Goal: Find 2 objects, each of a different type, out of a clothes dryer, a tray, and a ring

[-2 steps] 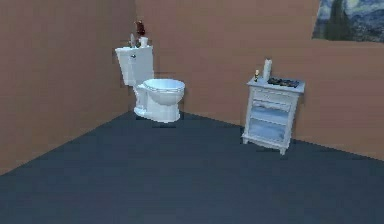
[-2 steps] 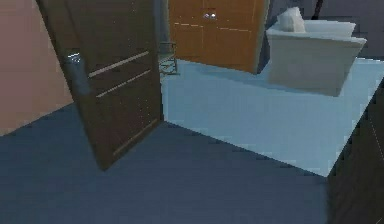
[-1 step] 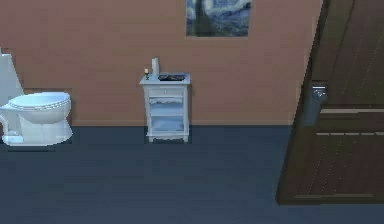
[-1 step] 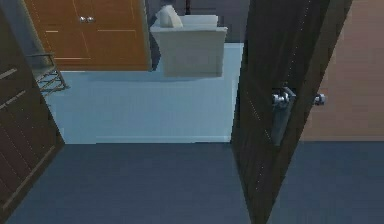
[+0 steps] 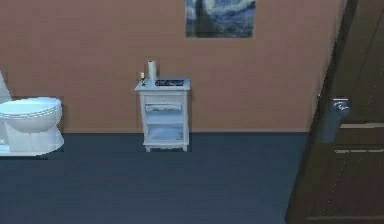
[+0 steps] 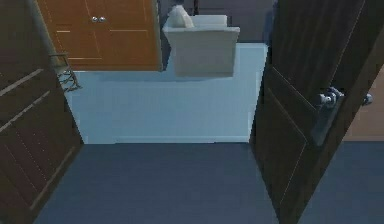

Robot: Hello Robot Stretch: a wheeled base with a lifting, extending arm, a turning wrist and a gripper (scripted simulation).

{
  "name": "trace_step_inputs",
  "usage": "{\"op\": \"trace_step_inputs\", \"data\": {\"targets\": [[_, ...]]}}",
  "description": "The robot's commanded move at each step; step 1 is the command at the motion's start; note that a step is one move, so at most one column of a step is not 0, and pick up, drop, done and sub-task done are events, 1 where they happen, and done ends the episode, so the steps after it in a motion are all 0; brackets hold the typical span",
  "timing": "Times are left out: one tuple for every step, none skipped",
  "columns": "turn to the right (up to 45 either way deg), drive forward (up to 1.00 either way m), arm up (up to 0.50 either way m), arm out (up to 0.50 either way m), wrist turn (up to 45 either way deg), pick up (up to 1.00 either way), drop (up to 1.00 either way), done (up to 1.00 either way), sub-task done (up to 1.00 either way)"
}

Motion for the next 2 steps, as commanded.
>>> {"op": "trace_step_inputs", "data": {"targets": [[3.0,0.00,0.00,0.00,0.0,0.00,0.00,0.00,0.00],[0.0,1.00,0.00,0.00,0.0,0.00,0.00,0.00,0.00]]}}
